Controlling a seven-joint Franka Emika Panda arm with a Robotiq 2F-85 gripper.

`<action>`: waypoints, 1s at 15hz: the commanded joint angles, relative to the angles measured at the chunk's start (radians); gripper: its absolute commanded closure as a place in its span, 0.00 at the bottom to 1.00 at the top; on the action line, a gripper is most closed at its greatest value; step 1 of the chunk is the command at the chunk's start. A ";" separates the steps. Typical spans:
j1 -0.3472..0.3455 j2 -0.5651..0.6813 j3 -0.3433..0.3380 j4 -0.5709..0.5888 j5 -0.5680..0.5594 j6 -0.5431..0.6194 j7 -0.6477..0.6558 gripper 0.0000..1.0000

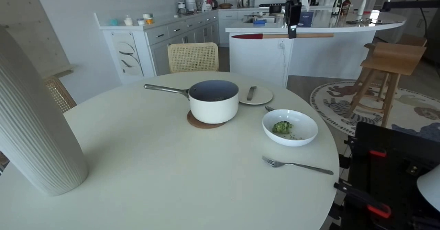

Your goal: Take the wooden spatula and put it in the white pot

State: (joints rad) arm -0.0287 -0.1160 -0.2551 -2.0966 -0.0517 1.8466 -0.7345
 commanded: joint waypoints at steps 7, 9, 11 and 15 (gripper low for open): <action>-0.067 0.428 0.128 0.475 0.037 -0.243 -0.068 0.95; -0.083 0.494 0.152 0.571 0.030 -0.330 -0.076 0.95; -0.094 0.555 0.172 0.663 0.018 -0.422 -0.076 0.95; -0.119 0.673 0.202 0.831 0.000 -0.602 -0.095 0.95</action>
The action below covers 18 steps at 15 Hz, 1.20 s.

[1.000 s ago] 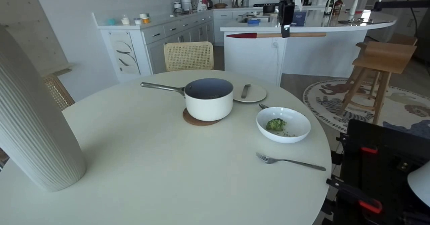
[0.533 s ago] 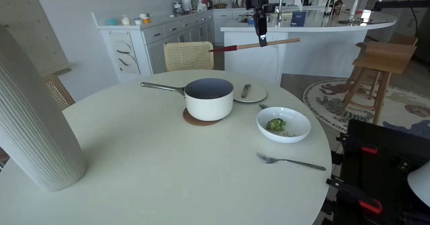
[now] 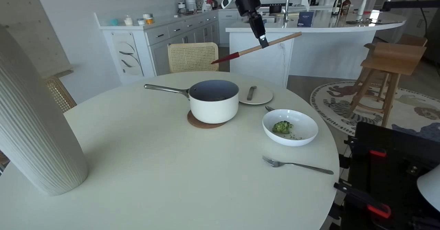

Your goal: Take the wooden spatula and put it in the white pot

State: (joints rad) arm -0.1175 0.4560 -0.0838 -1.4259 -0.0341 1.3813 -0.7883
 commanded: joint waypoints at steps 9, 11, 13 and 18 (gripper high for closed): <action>-0.055 0.379 0.067 0.472 -0.051 -0.345 -0.066 0.95; -0.051 0.435 0.076 0.540 -0.061 -0.354 -0.070 0.95; -0.045 0.490 0.084 0.610 -0.068 -0.373 -0.070 0.95; -0.027 0.591 0.095 0.742 -0.088 -0.422 -0.073 0.95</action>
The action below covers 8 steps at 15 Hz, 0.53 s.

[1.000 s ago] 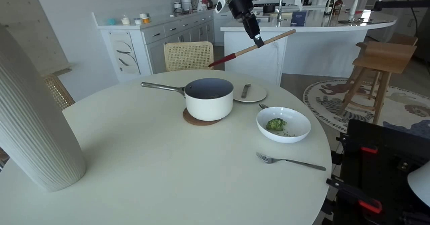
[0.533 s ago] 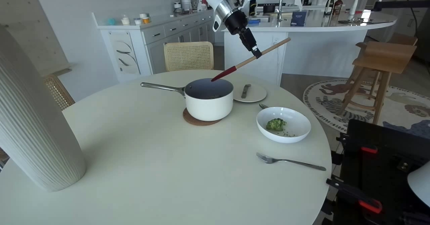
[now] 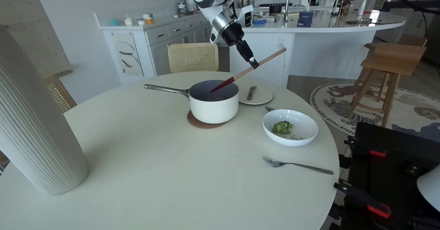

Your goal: Take the wooden spatula and put it in the white pot

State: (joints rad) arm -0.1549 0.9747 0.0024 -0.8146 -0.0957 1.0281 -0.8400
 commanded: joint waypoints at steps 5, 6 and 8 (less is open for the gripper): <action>0.020 0.134 0.004 0.225 -0.049 -0.112 -0.034 0.95; 0.019 0.143 0.003 0.241 -0.050 -0.122 -0.035 0.56; 0.020 0.143 -0.004 0.247 -0.046 -0.121 -0.038 0.49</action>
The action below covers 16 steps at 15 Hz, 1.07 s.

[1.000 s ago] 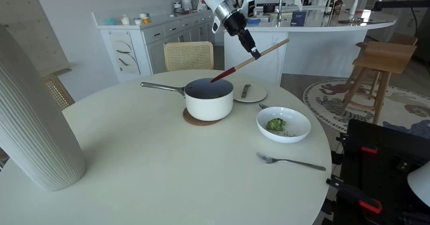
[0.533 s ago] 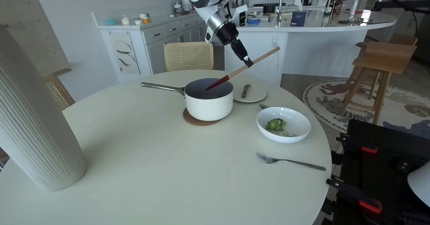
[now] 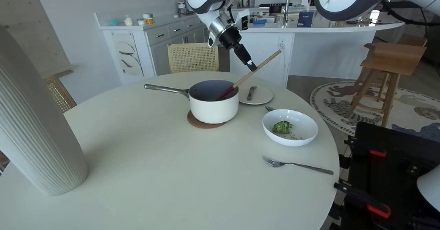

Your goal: Take the wooden spatula and put it in the white pot

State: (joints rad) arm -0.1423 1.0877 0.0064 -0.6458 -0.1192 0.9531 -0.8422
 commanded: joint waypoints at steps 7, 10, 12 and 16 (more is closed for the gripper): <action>-0.003 0.016 -0.010 0.097 -0.023 -0.028 -0.049 0.00; -0.004 0.000 -0.019 0.122 -0.039 0.015 -0.050 0.00; 0.000 -0.007 -0.026 0.148 -0.067 0.069 -0.046 0.00; 0.005 0.040 -0.047 0.302 -0.095 0.175 -0.030 0.00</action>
State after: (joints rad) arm -0.1507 1.0875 -0.0085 -0.4782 -0.1971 1.0900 -0.8628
